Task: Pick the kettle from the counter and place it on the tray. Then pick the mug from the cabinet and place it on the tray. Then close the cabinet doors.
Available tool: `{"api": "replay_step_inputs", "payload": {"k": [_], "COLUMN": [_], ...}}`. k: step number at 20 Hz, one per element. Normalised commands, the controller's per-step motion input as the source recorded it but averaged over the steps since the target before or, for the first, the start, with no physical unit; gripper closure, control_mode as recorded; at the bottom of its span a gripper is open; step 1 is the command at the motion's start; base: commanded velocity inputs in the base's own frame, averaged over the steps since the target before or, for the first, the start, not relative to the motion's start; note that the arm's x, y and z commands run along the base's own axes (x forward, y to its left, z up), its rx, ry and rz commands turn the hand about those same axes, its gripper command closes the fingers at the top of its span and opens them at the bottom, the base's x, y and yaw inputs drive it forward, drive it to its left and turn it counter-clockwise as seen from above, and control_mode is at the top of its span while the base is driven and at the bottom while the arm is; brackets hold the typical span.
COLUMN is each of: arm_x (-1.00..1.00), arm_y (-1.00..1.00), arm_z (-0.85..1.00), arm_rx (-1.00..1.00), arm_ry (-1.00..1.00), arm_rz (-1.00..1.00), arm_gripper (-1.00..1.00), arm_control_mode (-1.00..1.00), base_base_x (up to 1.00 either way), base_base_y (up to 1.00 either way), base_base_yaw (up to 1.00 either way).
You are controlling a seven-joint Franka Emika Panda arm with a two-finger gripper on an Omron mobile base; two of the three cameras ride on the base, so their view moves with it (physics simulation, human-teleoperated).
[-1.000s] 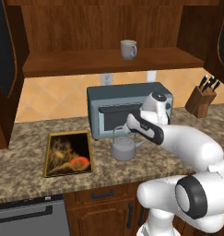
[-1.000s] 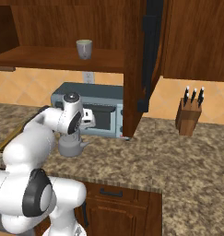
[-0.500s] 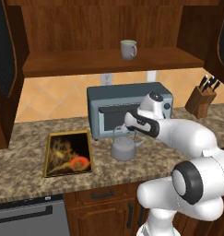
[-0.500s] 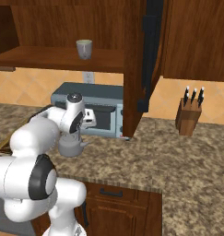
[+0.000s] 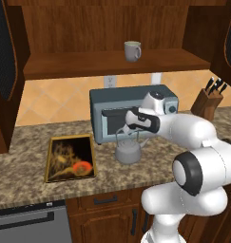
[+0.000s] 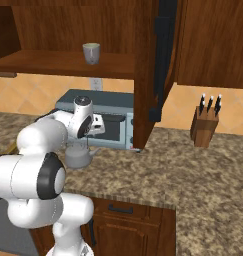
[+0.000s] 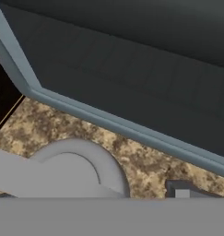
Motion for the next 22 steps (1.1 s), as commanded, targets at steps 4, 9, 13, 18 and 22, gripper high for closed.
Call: {"api": "replay_step_inputs", "payload": {"k": [4,9,13,18,22], "arm_x": [-0.22,-0.32,-0.44,-0.51,-0.31], "arm_y": [0.06,0.00,0.01,0.07,0.23], "arm_z": [-0.20,-0.19,-0.09,0.16,0.55], "arm_rx": [-0.04,-0.02,0.00,0.00,0.00], "arm_ry": [0.00,-0.02,-0.07,-0.09,-0.01], "arm_rz": [0.04,0.02,0.00,-0.05,-0.06], "arm_gripper": [1.00,1.00,1.00,1.00,1.00], "arm_control_mode": [-1.00,-1.00,-1.00,-1.00,-1.00], "base_base_x": [0.00,0.00,0.00,0.00,0.00], "base_base_y": [0.00,0.00,0.00,0.00,0.00], "base_base_yaw": [0.00,0.00,0.00,0.00,0.00]}}
